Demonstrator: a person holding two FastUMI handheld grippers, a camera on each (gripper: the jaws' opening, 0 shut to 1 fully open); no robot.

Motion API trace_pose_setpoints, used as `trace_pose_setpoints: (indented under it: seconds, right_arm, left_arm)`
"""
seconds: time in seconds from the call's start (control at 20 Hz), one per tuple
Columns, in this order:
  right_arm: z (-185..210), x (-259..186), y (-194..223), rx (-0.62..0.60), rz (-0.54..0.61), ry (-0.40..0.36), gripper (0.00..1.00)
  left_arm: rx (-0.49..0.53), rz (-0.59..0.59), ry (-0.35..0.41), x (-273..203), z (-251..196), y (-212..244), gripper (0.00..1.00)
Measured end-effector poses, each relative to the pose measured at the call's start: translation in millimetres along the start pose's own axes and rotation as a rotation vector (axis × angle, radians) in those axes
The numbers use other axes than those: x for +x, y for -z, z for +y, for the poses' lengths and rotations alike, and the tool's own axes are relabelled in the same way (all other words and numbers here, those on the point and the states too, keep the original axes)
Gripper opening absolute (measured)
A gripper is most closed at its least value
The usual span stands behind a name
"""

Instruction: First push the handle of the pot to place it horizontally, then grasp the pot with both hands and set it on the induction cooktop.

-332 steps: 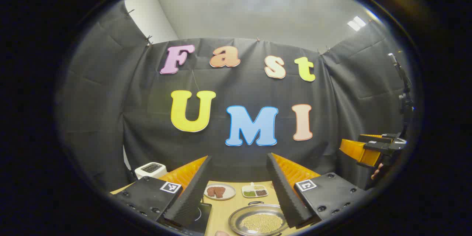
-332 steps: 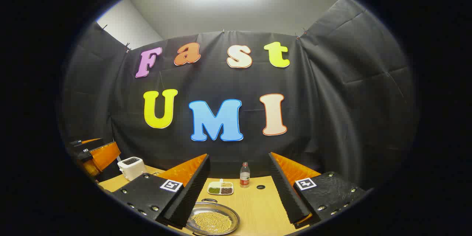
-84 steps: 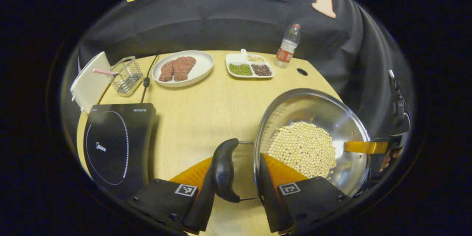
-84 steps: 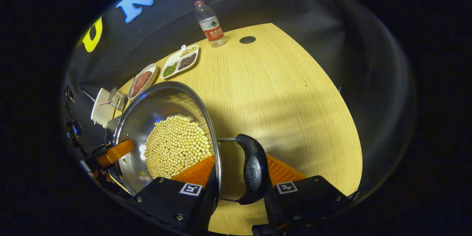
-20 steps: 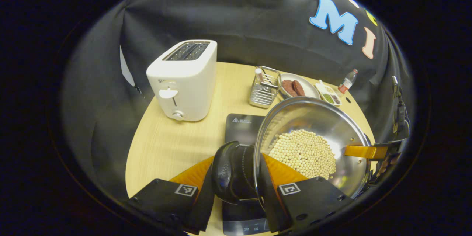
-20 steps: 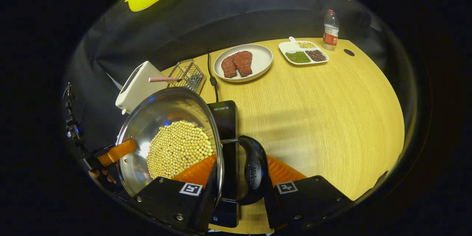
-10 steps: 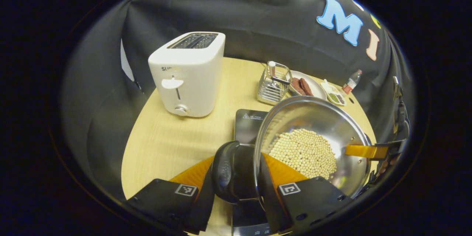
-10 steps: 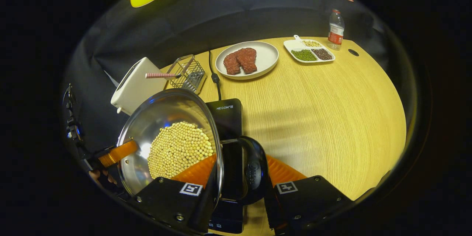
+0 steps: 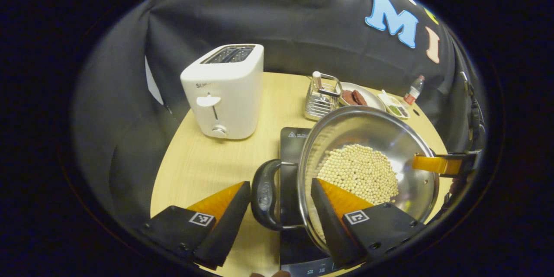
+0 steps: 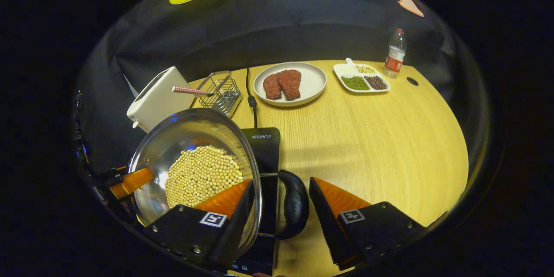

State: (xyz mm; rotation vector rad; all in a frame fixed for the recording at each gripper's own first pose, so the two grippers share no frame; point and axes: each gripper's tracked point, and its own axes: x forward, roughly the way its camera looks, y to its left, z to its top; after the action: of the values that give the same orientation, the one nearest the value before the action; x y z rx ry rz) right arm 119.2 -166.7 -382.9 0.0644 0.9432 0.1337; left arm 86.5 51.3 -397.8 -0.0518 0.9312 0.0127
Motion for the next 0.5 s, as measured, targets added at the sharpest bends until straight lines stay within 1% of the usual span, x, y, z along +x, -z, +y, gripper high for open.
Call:
trace_pose_setpoints:
  seconds: [0.05,0.1,0.15,0.2,0.25,0.3,0.35,0.5]
  right_arm:
    - [-2,-9,-8,-0.02,-0.036,0.003,0.84]
    - [-5,-20,-19,-0.035,-0.073,0.004,0.77]
    - [-7,-33,-29,-0.039,-0.115,0.004,0.87]
    - [-9,-50,-42,-0.039,-0.164,-0.001,0.87]
    - [-14,-69,-53,-0.039,-0.213,-0.007,0.87]
    - [-17,-88,-67,-0.044,-0.263,-0.013,0.87]
    - [-21,-108,-79,-0.054,-0.313,-0.019,0.87]
    - [-26,-157,-108,-0.083,-0.45,-0.028,0.87]
  left_arm:
    - [-0.006,-0.022,-0.016,-4,5,-4,0.9]
    - [-0.019,-0.051,-0.022,-10,6,-9,0.94]
    - [-0.03,-0.086,-0.03,-17,6,-15,0.95]
    - [-0.04,-0.126,-0.045,-25,9,-22,0.98]
    - [-0.047,-0.174,-0.065,-39,12,-32,0.99]
    - [-0.055,-0.229,-0.075,-57,13,-44,0.96]
    - [-0.064,-0.277,-0.082,-74,13,-56,0.97]
    - [-0.083,-0.409,-0.099,-128,2,-94,0.97]
